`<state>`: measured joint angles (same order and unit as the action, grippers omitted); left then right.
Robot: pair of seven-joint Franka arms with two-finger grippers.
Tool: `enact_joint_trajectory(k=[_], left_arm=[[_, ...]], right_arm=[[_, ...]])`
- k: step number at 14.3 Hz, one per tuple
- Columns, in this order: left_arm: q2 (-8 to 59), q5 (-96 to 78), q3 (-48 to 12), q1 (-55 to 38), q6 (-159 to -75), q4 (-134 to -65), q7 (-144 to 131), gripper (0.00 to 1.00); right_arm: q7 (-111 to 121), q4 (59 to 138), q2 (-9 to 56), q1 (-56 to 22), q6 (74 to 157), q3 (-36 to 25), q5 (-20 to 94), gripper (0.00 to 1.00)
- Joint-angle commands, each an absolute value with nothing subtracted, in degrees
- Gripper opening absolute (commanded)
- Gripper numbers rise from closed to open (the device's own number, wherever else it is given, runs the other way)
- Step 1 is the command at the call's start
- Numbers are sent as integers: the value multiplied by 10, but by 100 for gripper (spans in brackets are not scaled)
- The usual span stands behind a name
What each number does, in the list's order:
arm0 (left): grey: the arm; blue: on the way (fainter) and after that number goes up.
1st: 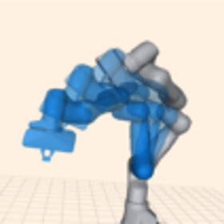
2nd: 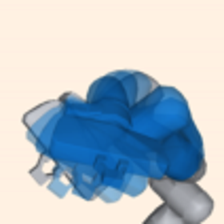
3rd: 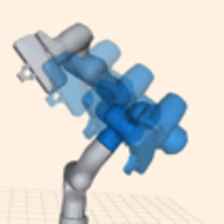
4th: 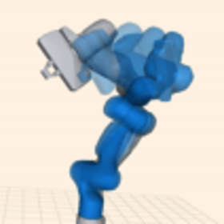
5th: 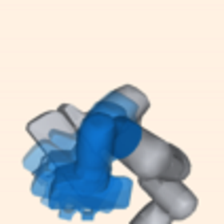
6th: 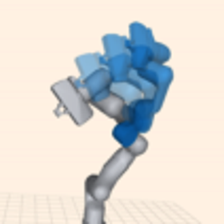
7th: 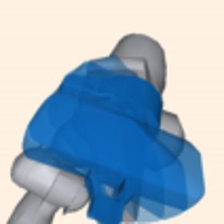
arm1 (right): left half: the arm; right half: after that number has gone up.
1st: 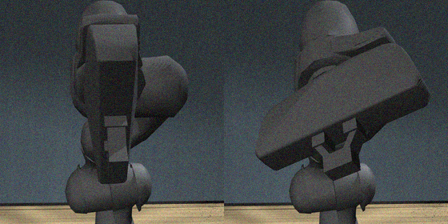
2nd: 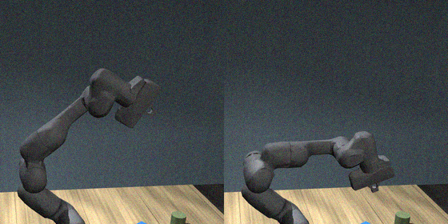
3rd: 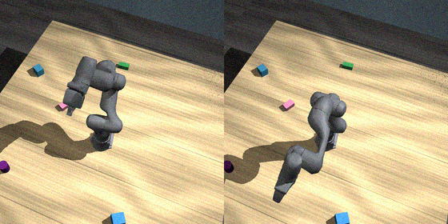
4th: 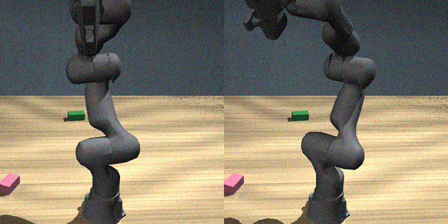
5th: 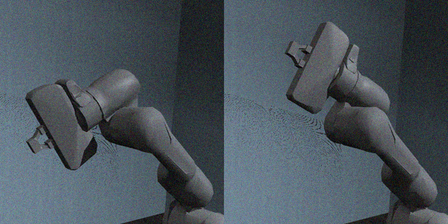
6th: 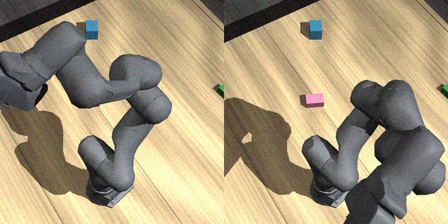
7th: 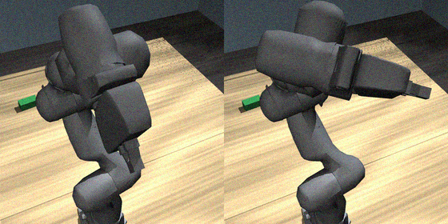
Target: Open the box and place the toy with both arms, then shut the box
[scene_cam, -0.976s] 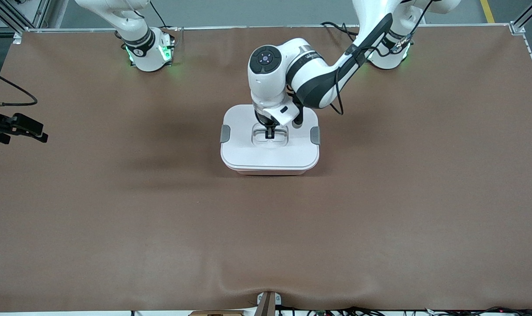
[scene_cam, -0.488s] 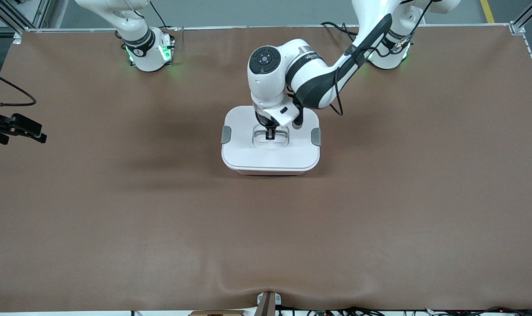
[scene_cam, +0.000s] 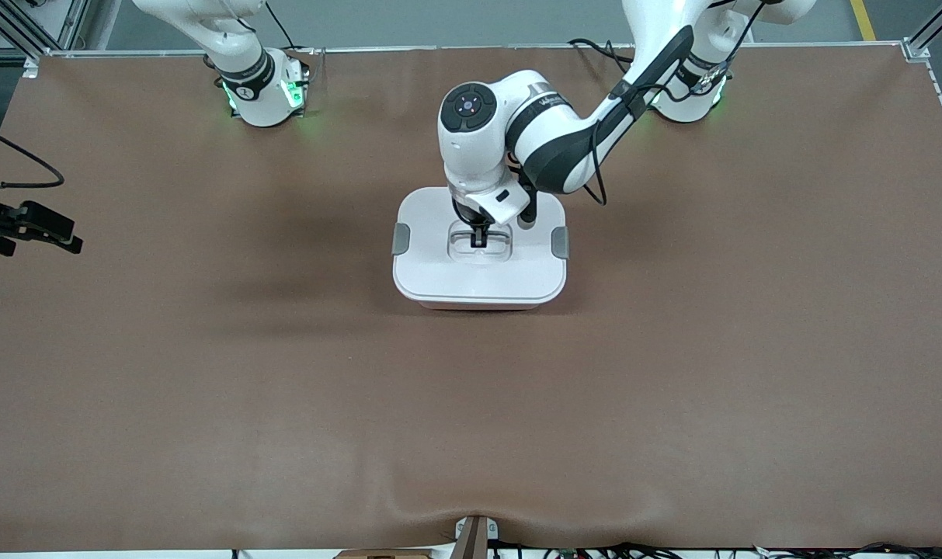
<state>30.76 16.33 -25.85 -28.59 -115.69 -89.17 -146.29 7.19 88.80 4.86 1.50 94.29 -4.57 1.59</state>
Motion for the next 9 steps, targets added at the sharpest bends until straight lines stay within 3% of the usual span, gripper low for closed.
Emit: enact_joint_trajectory(k=[1,8,9], left_arm=[[316,178,-258,-290,-1159,-885,-1477,0],[323,179,-258,-297,-1159,-883,-1474,0],[322,179,-258,-296,-1156,-885,-1469,8]], right_arm=[[78,894,38,20,944,-40,22,100],[79,894,39,18,944,-40,23,100],[79,894,39,18,944,-40,23,100]])
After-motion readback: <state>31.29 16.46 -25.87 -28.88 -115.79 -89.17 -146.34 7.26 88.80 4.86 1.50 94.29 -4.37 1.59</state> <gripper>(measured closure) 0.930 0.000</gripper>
